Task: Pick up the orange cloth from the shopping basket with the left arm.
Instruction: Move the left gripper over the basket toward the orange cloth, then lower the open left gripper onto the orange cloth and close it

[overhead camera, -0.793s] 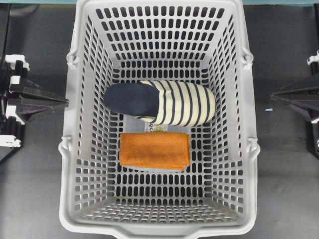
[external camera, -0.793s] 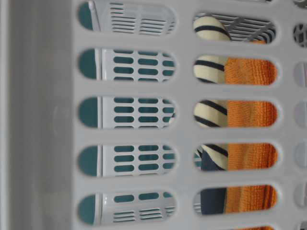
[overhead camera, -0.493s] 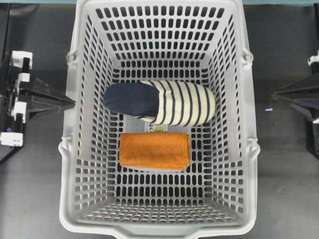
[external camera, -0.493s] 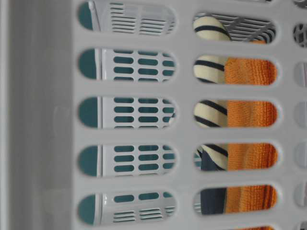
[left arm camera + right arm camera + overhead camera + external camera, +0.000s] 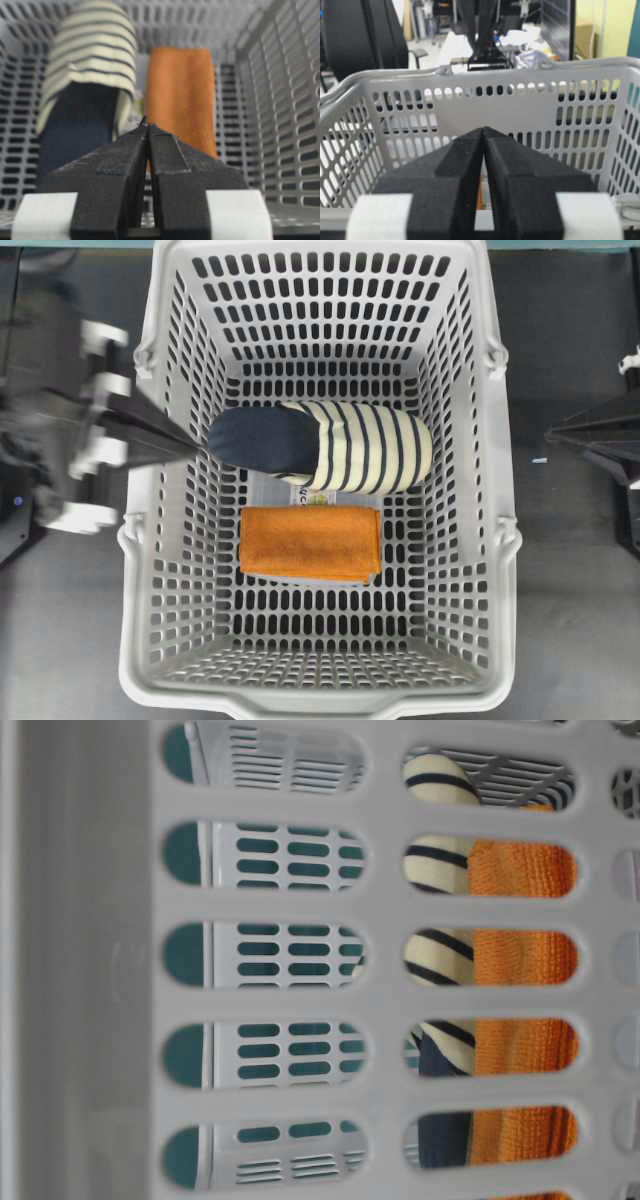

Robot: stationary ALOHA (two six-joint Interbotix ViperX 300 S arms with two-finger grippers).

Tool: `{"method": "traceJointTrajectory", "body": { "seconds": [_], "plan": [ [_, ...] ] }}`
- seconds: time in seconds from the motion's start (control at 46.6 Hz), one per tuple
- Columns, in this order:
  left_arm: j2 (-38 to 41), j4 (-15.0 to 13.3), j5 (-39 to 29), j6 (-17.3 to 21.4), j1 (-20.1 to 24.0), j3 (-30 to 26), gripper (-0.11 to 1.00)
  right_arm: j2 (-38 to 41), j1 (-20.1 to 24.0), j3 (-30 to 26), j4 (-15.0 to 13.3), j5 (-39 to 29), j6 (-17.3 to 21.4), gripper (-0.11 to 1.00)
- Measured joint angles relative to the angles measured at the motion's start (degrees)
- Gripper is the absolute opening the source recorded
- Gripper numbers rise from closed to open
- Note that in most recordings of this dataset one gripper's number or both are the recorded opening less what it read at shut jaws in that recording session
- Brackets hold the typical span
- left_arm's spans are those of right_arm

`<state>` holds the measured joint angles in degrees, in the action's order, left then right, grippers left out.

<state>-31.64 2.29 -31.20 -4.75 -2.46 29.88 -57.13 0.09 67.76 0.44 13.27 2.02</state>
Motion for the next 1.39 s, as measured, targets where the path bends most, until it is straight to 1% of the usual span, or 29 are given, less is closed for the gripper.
{"method": "traceJointTrajectory", "body": {
  "seconds": [0.129, 0.193, 0.343, 0.407, 0.515, 0.708, 0.751, 0.793, 0.858, 0.965, 1.029, 1.072, 1.137, 1.394],
  "plan": [
    [6.77, 0.0, -6.06, -0.18, -1.14, -5.8, 0.0, 0.0, 0.0, 0.0, 0.0, 0.0, 0.0, -0.01],
    [10.9, 0.0, -10.63, -0.09, -1.58, -9.58, 0.0, -0.09, 0.0, 0.09, 0.0, -0.09, 0.0, -0.01],
    [18.9, 0.0, -18.72, -0.26, -2.02, -16.7, 0.0, -0.18, 0.0, 0.26, 0.0, -0.09, 0.0, -0.01],
    [21.71, 0.0, -19.86, -0.44, -2.29, -18.9, 0.0, -0.18, 0.0, 0.44, 0.0, -0.09, 0.0, -0.01],
    [25.22, 0.0, -20.39, -0.26, -2.64, -21.01, 0.0, -0.26, 0.0, 0.7, 0.0, -0.09, 0.09, -0.01],
    [28.83, 0.0, -20.48, 0.09, -3.16, -21.8, 0.02, -0.79, 0.0, 0.88, 0.0, -0.09, 0.09, -0.01],
    [29.18, 0.0, -20.48, -0.09, -3.16, -21.8, 0.05, -0.88, 0.0, 0.97, 0.0, -0.09, 0.09, -0.01],
    [29.53, 0.0, -20.39, -0.35, -3.25, -21.8, 0.13, -1.14, 0.0, 0.97, 0.09, -0.09, 0.0, -0.01],
    [29.88, 0.0, -19.95, -0.88, -3.34, -21.62, 0.3, -1.41, 0.0, 1.05, 0.09, -0.09, 0.0, -0.01],
    [30.94, 0.0, -18.37, -0.88, -3.34, -20.92, 0.63, -1.85, 0.0, 1.14, 0.09, -0.09, 0.09, -0.01],
    [31.82, 0.0, -17.23, -0.79, -3.34, -20.65, 0.79, -2.11, 0.0, 1.14, 0.09, 0.0, 0.09, -0.01],
    [32.61, 0.0, -16.44, -0.97, -3.34, -20.65, 0.87, -2.11, 0.0, 1.23, 0.09, -0.09, 0.09, -0.01],
    [34.01, 0.0, -15.21, -0.79, -3.52, -20.65, 0.91, -2.2, 0.0, 1.32, 0.09, -0.09, 0.09, -0.01],
    [39.64, 0.0, -13.18, -0.88, -4.22, -19.86, 0.89, -2.2, 0.0, 1.58, 0.09, -0.09, 0.09, -0.01]
  ]
}}
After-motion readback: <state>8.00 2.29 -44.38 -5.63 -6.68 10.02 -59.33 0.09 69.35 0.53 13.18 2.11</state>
